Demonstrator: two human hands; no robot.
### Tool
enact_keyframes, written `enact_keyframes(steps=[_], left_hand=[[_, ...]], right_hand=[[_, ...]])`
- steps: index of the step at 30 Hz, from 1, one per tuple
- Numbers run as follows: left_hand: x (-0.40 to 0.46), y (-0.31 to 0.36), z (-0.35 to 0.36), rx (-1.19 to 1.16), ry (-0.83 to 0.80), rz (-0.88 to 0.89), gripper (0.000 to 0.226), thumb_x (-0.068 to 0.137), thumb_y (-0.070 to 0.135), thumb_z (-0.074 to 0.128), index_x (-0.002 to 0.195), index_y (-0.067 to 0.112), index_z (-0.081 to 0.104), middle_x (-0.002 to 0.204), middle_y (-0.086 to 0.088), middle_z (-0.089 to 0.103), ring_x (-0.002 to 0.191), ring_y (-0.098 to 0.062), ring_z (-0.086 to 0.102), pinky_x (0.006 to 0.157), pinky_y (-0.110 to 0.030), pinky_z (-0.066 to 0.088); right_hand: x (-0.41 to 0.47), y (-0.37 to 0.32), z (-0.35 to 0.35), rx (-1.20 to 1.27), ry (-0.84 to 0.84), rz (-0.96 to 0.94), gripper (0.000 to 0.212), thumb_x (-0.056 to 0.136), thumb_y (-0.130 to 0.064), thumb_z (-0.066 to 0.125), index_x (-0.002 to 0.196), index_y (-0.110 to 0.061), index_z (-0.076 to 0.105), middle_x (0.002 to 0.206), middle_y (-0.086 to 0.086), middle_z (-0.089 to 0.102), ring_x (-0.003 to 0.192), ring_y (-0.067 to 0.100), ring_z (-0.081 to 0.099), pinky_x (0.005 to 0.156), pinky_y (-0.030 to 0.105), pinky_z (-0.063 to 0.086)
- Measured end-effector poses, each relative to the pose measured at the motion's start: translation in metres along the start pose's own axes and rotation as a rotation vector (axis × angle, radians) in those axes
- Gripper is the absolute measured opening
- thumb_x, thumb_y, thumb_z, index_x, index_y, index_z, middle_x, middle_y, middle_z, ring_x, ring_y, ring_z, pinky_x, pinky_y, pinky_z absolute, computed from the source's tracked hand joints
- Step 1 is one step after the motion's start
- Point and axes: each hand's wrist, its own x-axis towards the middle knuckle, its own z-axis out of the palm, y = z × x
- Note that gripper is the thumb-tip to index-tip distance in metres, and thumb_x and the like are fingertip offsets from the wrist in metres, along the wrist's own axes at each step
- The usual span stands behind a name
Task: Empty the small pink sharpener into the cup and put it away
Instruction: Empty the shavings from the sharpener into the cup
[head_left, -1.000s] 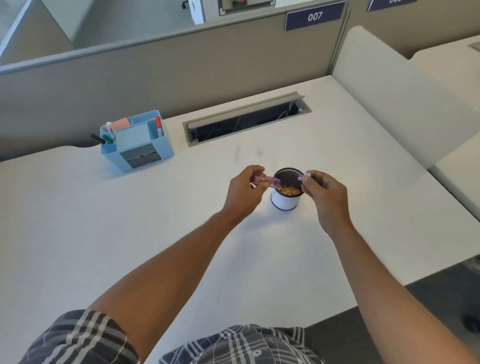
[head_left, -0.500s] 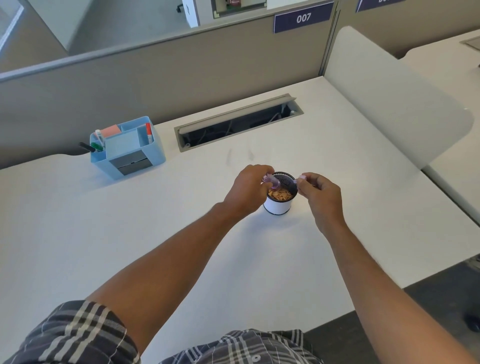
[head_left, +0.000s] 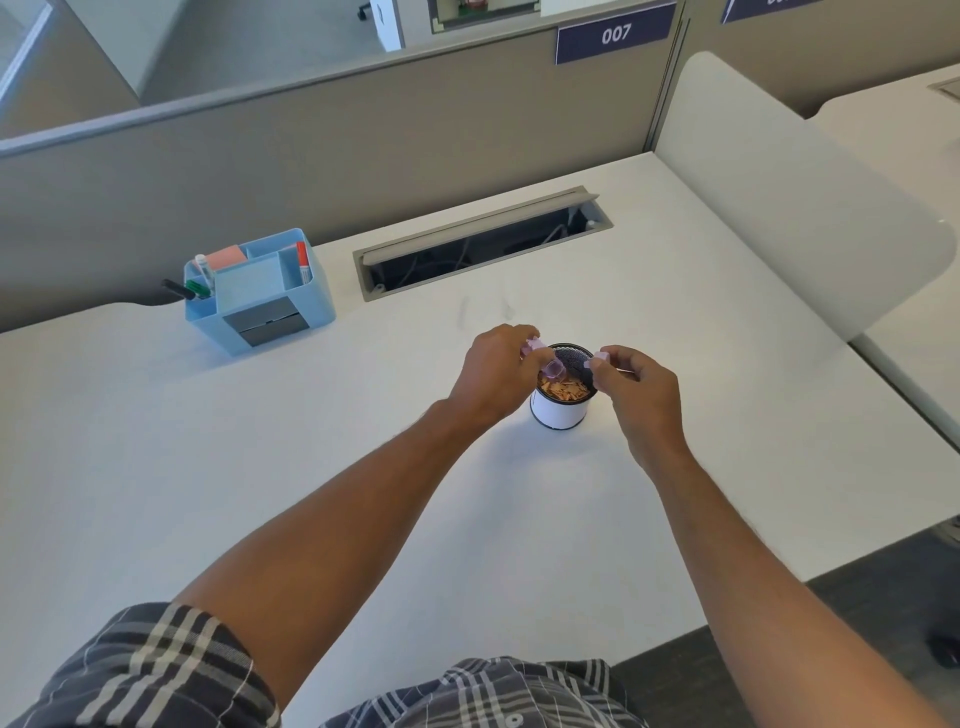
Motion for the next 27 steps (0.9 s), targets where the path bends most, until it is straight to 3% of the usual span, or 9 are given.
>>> enact_keyframes(steps=[6, 8, 11, 14, 20, 23, 27], left_hand=[[-0.001, -0.002, 0.003, 0.013, -0.022, -0.104, 0.028, 0.086, 0.046, 0.063, 0.083, 0.018, 0.067, 0.073, 0.006, 0.064, 0.069, -0.01, 0.058, 0.055, -0.023, 0.04], [-0.003, -0.002, 0.003, 0.02, -0.012, -0.052, 0.021, 0.087, 0.038, 0.065, 0.091, 0.017, 0.069, 0.077, 0.005, 0.061, 0.073, -0.014, 0.058, 0.059, -0.025, 0.042], [-0.002, -0.002, 0.002, 0.038, -0.057, 0.03, 0.021, 0.093, 0.02, 0.061, 0.113, 0.018, 0.068, 0.102, -0.004, 0.062, 0.09, -0.019, 0.058, 0.076, -0.029, 0.048], [-0.002, -0.002, 0.003, 0.028, -0.062, 0.036, 0.025, 0.092, 0.008, 0.059, 0.113, 0.017, 0.069, 0.109, -0.008, 0.06, 0.094, -0.022, 0.057, 0.08, -0.032, 0.049], [-0.003, -0.003, 0.002, 0.001, -0.003, -0.004, 0.02, 0.092, 0.033, 0.062, 0.097, 0.015, 0.07, 0.079, 0.006, 0.064, 0.073, -0.013, 0.058, 0.058, -0.019, 0.04], [-0.004, -0.007, 0.004, -0.044, 0.008, -0.054, 0.022, 0.092, 0.037, 0.062, 0.092, 0.016, 0.069, 0.073, 0.008, 0.064, 0.066, -0.006, 0.057, 0.057, -0.02, 0.042], [-0.004, -0.011, 0.004, -0.11, 0.031, -0.108, 0.028, 0.092, 0.043, 0.062, 0.088, 0.016, 0.069, 0.069, 0.007, 0.063, 0.061, -0.007, 0.053, 0.056, -0.023, 0.041]], right_hand=[[-0.001, 0.0, -0.003, -0.003, 0.013, 0.015, 0.006, 0.089, -0.027, 0.074, 0.094, -0.023, 0.077, 0.095, 0.002, 0.08, 0.085, 0.016, 0.072, 0.087, 0.035, 0.057], [-0.002, 0.0, -0.003, 0.0, 0.014, 0.015, 0.003, 0.089, -0.026, 0.075, 0.091, -0.025, 0.076, 0.094, 0.001, 0.079, 0.084, 0.015, 0.071, 0.087, 0.036, 0.056], [-0.003, 0.0, -0.003, 0.007, 0.017, 0.017, 0.002, 0.088, -0.027, 0.075, 0.089, -0.026, 0.076, 0.092, -0.001, 0.079, 0.082, 0.014, 0.07, 0.087, 0.036, 0.056], [-0.002, 0.001, -0.004, 0.011, 0.017, 0.022, 0.004, 0.088, -0.028, 0.075, 0.09, -0.025, 0.076, 0.086, -0.007, 0.079, 0.078, 0.01, 0.07, 0.086, 0.035, 0.056], [-0.001, 0.002, -0.003, 0.015, 0.006, 0.016, 0.006, 0.087, -0.03, 0.074, 0.091, -0.026, 0.076, 0.087, -0.005, 0.078, 0.081, 0.013, 0.071, 0.083, 0.033, 0.057], [-0.001, 0.003, -0.001, 0.057, -0.017, 0.007, 0.003, 0.092, -0.023, 0.072, 0.093, -0.024, 0.074, 0.091, 0.0, 0.078, 0.082, 0.014, 0.072, 0.087, 0.036, 0.059], [0.002, 0.004, 0.003, 0.11, -0.038, -0.011, 0.013, 0.102, -0.013, 0.061, 0.097, -0.022, 0.069, 0.081, -0.009, 0.078, 0.073, 0.005, 0.073, 0.08, 0.027, 0.06]])
